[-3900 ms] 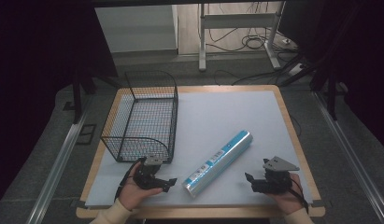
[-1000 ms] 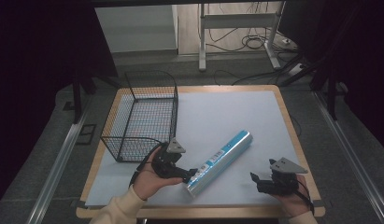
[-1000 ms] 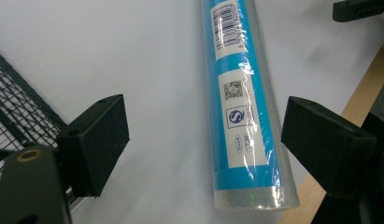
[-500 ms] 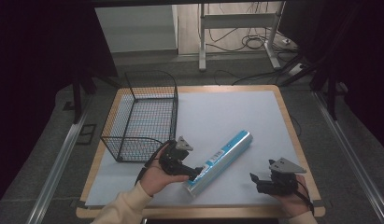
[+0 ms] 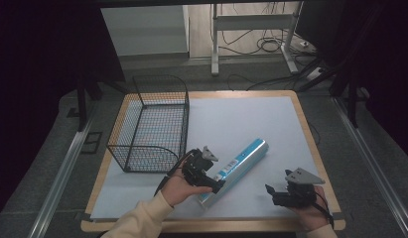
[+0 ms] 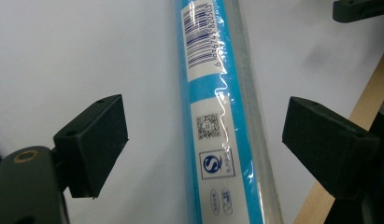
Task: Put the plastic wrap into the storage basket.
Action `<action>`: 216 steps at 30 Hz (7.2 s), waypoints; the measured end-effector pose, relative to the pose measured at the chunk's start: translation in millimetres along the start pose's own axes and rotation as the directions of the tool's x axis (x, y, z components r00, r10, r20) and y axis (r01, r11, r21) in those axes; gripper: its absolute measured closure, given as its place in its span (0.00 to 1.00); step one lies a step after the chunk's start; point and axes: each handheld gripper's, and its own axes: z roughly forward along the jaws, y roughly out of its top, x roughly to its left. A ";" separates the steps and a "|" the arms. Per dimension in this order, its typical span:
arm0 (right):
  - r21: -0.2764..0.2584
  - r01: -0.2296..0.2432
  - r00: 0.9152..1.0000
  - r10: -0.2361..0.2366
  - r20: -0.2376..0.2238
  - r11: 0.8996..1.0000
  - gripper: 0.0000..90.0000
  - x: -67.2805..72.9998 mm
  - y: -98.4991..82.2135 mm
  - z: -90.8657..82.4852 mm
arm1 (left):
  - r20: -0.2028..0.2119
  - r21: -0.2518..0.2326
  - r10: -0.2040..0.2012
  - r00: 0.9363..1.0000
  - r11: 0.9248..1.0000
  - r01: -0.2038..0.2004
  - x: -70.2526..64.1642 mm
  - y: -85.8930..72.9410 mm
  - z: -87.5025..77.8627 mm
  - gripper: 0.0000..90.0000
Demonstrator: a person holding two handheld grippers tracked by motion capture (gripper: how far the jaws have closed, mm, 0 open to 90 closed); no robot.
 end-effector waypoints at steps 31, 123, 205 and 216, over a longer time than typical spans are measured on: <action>0.022 0.010 1.000 -0.010 0.001 1.000 0.15 -0.5 -1.3 2.2 | 0.006 0.076 0.028 1.000 0.997 -0.028 -11.4 45.5 36.5 0.15; 0.000 0.009 1.000 -0.009 -0.012 1.000 0.16 -3.5 1.1 -2.6 | 0.038 0.310 0.064 0.997 0.948 -0.073 13.8 106.8 37.7 0.35; -0.001 0.006 1.000 -0.006 -0.006 1.000 0.16 -7.0 0.4 -3.9 | -0.124 0.237 0.080 0.989 0.970 -0.049 58.6 173.4 -36.3 0.35; -0.004 -0.008 1.000 0.008 0.002 1.000 0.16 -10.1 -0.8 -6.2 | -0.149 0.224 0.076 0.986 0.974 -0.041 69.7 177.0 -46.5 0.35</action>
